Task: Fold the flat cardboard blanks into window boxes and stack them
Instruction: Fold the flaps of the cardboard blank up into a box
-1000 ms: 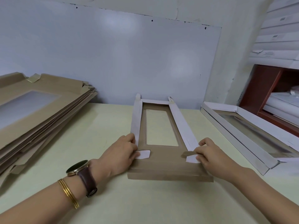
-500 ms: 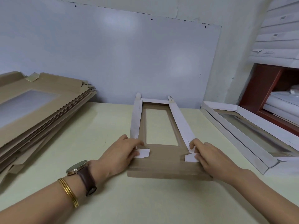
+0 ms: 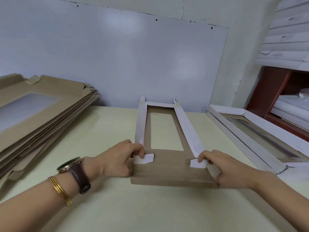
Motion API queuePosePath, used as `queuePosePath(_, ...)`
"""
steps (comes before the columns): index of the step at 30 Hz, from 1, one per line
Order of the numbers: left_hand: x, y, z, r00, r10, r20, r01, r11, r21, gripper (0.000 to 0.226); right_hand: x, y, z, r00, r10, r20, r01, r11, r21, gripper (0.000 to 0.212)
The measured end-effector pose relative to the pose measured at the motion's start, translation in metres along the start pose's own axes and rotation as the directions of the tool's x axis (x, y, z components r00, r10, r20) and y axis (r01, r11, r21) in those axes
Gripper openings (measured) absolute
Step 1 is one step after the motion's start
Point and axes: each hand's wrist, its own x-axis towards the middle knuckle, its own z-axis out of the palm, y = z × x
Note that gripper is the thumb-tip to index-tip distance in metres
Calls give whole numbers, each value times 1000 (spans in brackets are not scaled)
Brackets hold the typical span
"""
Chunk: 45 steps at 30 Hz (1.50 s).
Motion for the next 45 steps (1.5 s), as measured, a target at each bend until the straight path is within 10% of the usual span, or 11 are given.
queuePosePath(8,-4,3,-14,971,-64,231,43,995,93,71,-6,0,-7,990,2,141,8,998,-65,75)
queuePosePath(21,-1,-4,2,1000,-16,6,16,1000,-4,20,1,7,6,982,-87,-170,124,968,217,24)
queuePosePath(45,5,-10,29,974,-97,-206,66,987,-149,27,18,8,36,921,8,-388,58,986,159,30)
